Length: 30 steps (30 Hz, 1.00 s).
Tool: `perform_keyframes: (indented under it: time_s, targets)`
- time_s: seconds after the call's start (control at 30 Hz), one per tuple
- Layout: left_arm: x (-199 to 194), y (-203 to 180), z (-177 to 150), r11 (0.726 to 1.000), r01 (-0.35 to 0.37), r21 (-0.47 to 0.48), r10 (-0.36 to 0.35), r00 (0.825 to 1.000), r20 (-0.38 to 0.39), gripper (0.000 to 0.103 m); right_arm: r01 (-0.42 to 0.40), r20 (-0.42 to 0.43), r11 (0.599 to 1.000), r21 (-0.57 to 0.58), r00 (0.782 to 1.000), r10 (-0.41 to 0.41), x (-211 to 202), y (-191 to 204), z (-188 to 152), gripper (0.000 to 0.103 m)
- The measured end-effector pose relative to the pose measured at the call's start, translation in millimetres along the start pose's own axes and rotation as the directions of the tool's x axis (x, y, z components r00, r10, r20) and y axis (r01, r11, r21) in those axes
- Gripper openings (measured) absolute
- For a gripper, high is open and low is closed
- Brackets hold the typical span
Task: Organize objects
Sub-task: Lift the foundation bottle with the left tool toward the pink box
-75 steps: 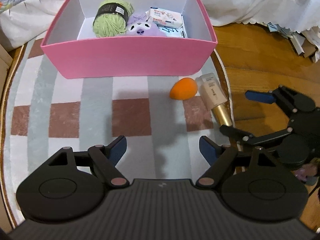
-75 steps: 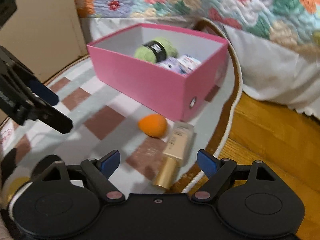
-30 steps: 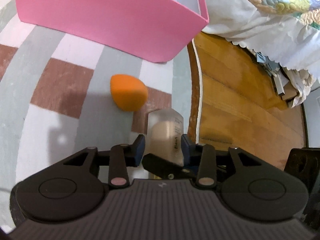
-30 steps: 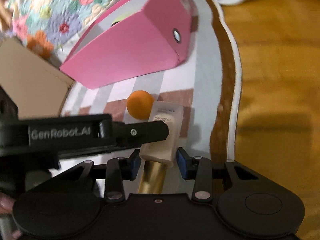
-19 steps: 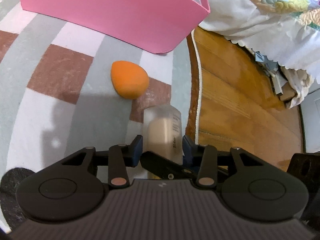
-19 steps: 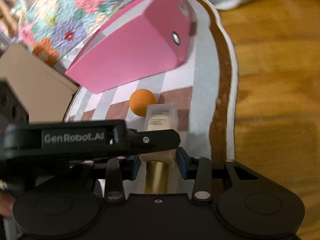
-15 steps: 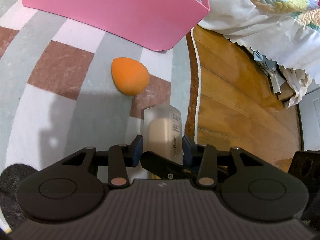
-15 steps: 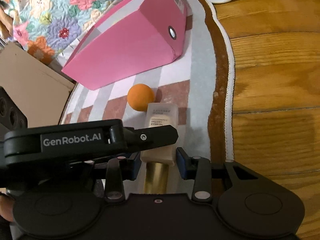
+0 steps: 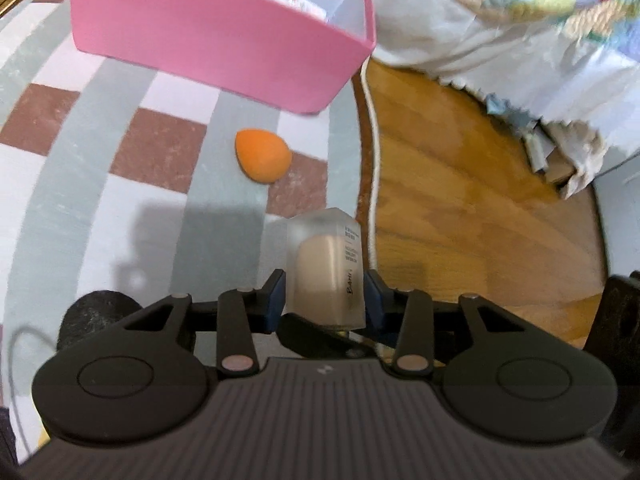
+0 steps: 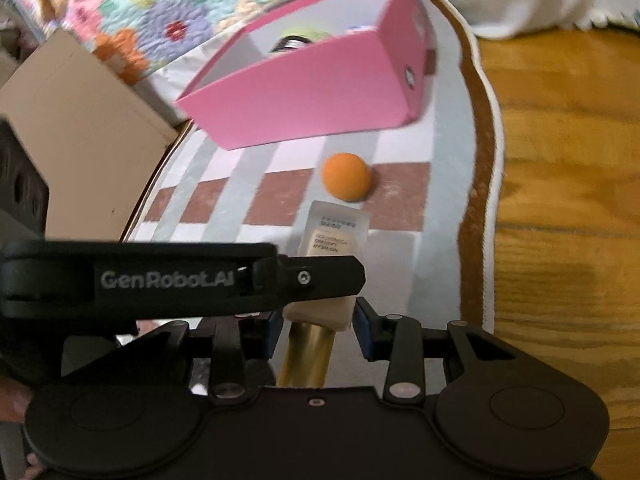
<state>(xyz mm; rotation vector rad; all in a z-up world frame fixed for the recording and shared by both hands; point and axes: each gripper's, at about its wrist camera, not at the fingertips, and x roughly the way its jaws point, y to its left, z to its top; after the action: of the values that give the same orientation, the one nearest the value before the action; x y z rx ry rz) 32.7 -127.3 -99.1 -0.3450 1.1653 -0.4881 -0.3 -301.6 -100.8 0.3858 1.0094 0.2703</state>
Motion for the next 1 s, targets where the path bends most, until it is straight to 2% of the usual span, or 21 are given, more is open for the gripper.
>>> perform_keyframes:
  time_s: [0.3, 0.5, 0.83, 1.0]
  targets:
    - [-50, 4, 7, 0.999, 0.028, -0.021, -0.026, 0.996, 0.084, 0.039, 0.000, 0.053, 0.994, -0.107, 0.999, 0.006, -26, 42, 14, 0.046]
    - [-85, -1, 21, 0.999, 0.047, 0.011, -0.049, 0.983, 0.179, 0.039, 0.009, 0.104, 0.978, -0.210, 0.995, 0.013, -43, 73, 36, 0.045]
    - [-109, -17, 54, 0.997, 0.059, 0.045, -0.068, 0.972, 0.227, 0.039, 0.007, 0.167, 0.966, -0.257, 0.985, 0.038, -60, 84, 67, 0.045]
    - [-107, -21, 72, 0.995, 0.088, 0.042, -0.096, 0.964, 0.247, 0.040, 0.026, 0.159, 0.957, -0.289, 0.987, 0.021, -64, 84, 91, 0.045]
